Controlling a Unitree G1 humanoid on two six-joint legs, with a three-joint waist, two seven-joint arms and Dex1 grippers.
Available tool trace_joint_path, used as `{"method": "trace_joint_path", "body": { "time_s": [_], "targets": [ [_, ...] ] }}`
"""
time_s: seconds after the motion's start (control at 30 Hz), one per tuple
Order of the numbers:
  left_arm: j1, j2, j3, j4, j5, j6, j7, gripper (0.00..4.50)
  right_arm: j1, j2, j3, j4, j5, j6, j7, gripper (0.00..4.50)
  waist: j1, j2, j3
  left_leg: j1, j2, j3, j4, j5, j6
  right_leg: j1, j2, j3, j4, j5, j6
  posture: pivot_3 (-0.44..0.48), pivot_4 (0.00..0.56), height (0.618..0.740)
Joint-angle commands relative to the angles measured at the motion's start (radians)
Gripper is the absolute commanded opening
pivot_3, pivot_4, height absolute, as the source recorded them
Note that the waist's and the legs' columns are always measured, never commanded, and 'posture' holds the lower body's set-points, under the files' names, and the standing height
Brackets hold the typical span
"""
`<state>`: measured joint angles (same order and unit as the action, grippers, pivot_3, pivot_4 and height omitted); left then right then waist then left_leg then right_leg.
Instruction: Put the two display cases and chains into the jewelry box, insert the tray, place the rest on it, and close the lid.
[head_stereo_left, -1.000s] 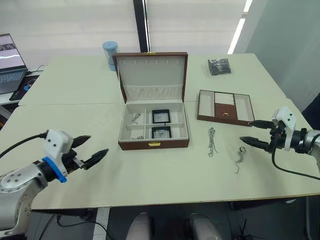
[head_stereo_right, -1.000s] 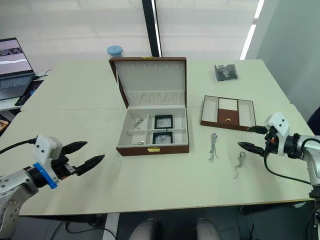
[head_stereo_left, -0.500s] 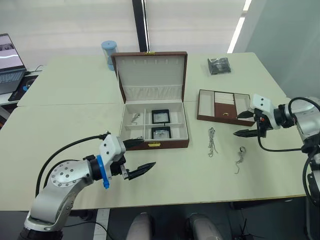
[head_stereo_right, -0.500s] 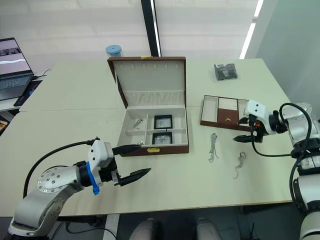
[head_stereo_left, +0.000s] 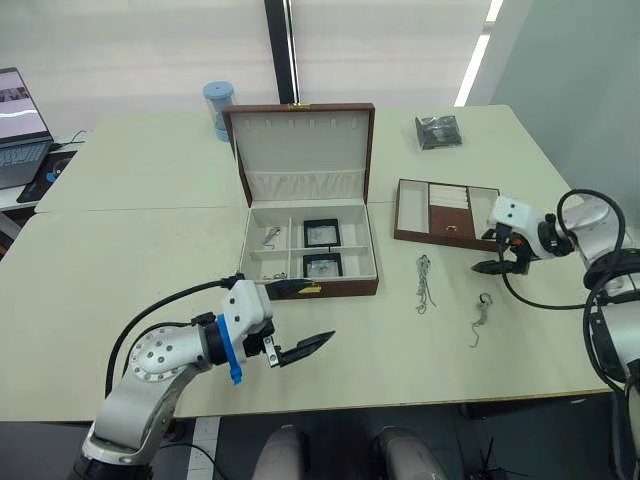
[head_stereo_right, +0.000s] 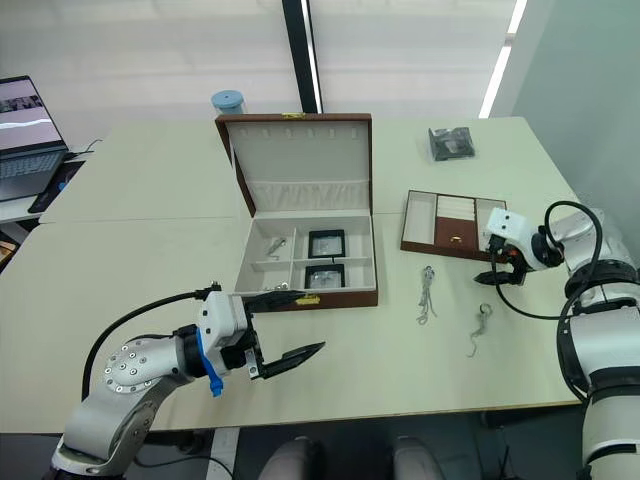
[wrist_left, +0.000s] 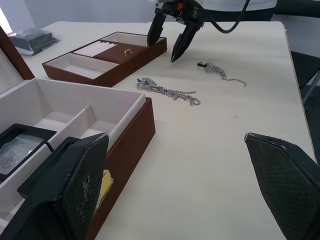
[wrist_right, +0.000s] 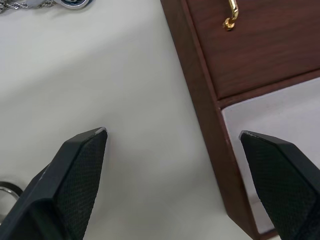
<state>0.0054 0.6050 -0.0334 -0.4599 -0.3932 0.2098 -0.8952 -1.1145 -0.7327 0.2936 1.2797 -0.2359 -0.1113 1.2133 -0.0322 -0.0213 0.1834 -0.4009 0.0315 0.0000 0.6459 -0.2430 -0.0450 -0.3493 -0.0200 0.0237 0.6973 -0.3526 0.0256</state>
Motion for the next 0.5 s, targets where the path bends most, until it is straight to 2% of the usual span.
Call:
{"method": "trace_joint_path", "body": {
  "time_s": [0.03, 0.07, 0.1, 0.13, 0.27, 0.5],
  "targets": [
    [-0.01, 0.001, 0.004, -0.024, -0.005, -0.008, 0.005, 4.5, -0.037, 0.0, -0.022, 0.016, -0.017, 0.001, -0.051, 4.48, 0.0, 0.0, 0.0, 0.0, 0.0, 0.0, 0.0, 0.0, 0.0, 0.0, 0.0, 0.0, 0.0, 0.0, 0.0, 0.0, 0.15, 0.74],
    [-0.011, 0.003, 0.005, -0.024, -0.005, -0.007, 0.005, 4.5, -0.038, 0.003, -0.025, 0.021, -0.018, 0.002, -0.056, 4.08, 0.0, 0.0, 0.0, 0.0, 0.0, 0.0, 0.0, 0.0, 0.0, 0.0, 0.0, 0.0, 0.0, 0.0, 0.0, 0.0, 0.15, 0.74],
    [-0.013, 0.004, 0.005, -0.023, -0.004, -0.007, 0.005, 4.5, -0.039, 0.006, -0.027, 0.024, -0.019, 0.004, -0.058, 3.91, 0.0, 0.0, 0.0, 0.0, 0.0, 0.0, 0.0, 0.0, 0.0, 0.0, 0.0, 0.0, 0.0, 0.0, 0.0, 0.0, 0.15, 0.74],
    [-0.015, 0.006, 0.008, -0.02, -0.004, -0.006, 0.006, 4.5, -0.039, 0.008, -0.028, 0.026, -0.022, 0.005, -0.059, 3.38, 0.0, 0.0, 0.0, 0.0, 0.0, 0.0, 0.0, 0.0, 0.0, 0.0, 0.0, 0.0, 0.0, 0.0, 0.0, 0.0, 0.15, 0.74],
    [-0.029, 0.01, 0.02, -0.007, -0.008, -0.003, 0.011, 4.5, -0.034, 0.013, -0.027, 0.034, -0.037, 0.001, -0.069, 2.23, 0.0, 0.0, 0.0, 0.0, 0.0, 0.0, 0.0, 0.0, 0.0, 0.0, 0.0, 0.0, 0.0, 0.0, 0.0, 0.0, 0.15, 0.74],
    [-0.022, 0.006, 0.015, -0.013, -0.008, -0.005, 0.015, 4.5, -0.038, 0.02, -0.047, 0.041, -0.041, 0.008, -0.07, 0.54, 0.0, 0.0, 0.0, 0.0, 0.0, 0.0, 0.0, 0.0, 0.0, 0.0, 0.0, 0.0, 0.0, 0.0, 0.0, 0.0, 0.15, 0.74]
  ]
}}
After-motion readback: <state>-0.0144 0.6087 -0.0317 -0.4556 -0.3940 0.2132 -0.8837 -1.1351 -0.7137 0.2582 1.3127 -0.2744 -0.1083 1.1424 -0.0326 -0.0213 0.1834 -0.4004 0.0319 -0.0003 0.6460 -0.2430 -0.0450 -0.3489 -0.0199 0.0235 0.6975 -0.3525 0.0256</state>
